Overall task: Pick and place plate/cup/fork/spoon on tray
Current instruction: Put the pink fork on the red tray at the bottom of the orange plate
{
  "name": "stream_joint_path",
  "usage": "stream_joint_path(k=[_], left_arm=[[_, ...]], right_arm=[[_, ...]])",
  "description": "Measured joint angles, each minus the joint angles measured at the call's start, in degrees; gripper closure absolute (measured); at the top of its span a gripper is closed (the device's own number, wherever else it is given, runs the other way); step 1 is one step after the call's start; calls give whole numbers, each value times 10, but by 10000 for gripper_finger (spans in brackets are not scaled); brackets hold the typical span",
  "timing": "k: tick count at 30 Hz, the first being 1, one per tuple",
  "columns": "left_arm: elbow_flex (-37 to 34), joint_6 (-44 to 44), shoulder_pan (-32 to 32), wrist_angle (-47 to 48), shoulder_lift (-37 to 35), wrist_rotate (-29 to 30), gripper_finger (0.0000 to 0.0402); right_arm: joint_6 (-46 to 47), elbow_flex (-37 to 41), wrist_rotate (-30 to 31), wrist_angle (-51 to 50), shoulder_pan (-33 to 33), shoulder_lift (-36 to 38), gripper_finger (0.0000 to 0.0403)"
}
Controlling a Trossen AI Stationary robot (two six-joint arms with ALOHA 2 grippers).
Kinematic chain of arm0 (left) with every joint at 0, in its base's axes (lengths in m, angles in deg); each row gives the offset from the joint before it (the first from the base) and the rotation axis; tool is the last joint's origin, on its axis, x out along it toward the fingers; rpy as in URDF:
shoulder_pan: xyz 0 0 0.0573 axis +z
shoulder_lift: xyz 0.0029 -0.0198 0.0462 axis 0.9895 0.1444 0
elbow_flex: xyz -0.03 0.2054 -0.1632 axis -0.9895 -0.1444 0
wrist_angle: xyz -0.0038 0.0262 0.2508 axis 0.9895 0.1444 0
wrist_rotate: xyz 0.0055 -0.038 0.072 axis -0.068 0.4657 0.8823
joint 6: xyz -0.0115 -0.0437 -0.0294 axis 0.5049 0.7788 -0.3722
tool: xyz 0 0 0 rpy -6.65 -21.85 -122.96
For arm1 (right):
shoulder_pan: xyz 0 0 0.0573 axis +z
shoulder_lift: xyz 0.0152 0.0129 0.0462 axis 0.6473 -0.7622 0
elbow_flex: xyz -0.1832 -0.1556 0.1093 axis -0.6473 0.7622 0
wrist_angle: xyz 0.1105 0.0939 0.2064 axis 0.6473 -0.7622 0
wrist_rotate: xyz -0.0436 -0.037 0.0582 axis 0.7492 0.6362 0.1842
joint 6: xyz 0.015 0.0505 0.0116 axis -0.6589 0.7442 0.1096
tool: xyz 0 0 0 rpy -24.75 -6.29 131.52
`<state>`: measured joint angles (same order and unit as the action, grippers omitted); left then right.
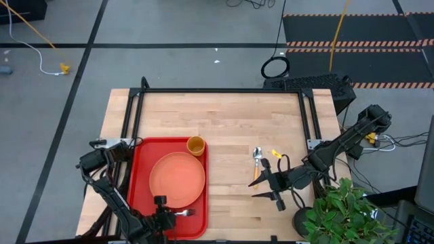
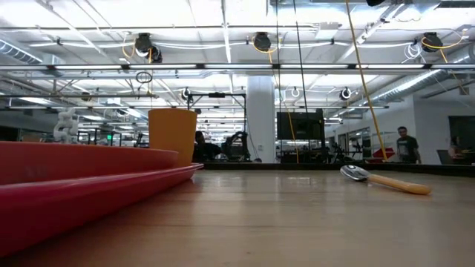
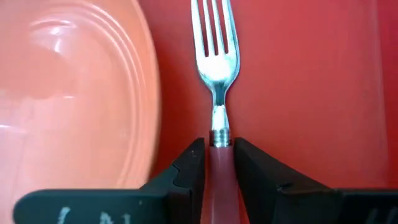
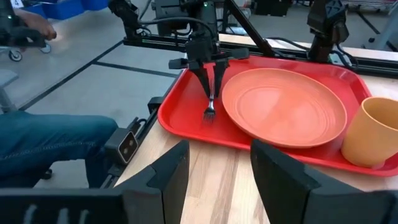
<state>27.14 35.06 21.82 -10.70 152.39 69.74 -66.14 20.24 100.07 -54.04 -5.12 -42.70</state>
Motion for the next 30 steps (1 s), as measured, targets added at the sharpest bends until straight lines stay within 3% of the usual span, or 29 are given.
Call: stream_joint_path(k=[18, 24, 30], left_arm=[[-4, -10, 0, 0, -25, -9, 301], [-3, 8, -4, 1, -47, -39, 301], [-3, 58, -20, -1, -47, -122, 300]], right_arm=[[0, 0, 0, 0, 0, 0, 238], [0, 0, 0, -1, 0, 0, 238], [6, 0, -1, -1, 0, 0, 238]])
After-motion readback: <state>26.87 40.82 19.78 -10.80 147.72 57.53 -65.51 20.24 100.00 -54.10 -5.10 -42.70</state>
